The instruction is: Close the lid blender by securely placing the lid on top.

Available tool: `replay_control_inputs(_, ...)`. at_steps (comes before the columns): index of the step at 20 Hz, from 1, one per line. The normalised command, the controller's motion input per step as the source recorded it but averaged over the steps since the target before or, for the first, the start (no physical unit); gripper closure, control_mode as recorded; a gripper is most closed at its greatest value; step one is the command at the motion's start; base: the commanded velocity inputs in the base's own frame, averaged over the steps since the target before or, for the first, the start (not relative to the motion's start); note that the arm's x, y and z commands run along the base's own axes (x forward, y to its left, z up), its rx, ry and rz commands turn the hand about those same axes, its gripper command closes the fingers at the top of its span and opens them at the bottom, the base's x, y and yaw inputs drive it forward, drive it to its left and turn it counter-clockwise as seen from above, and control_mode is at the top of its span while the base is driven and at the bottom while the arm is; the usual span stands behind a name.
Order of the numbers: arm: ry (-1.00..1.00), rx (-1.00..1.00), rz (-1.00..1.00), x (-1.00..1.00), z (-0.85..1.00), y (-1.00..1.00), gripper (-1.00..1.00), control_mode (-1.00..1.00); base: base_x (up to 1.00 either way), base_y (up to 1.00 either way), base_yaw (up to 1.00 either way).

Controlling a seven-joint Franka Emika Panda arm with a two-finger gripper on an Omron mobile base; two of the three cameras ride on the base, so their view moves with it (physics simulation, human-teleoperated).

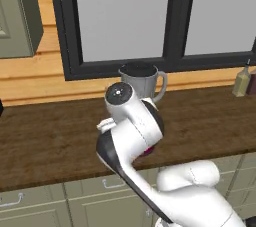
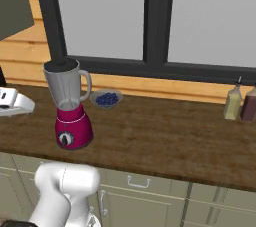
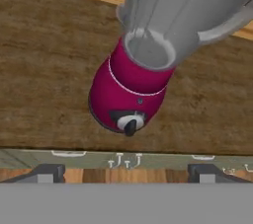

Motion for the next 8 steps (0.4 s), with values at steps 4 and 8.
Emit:
replay_control_inputs(4,0.0,-0.31,0.0,-0.11,-1.0,0.66,-1.0,-1.0,0.0,0.0,0.0)
replay_control_inputs(8,0.06,-0.06,0.01,-0.01,-0.27,0.15,-1.0,-1.0,0.0,0.0,0.0)
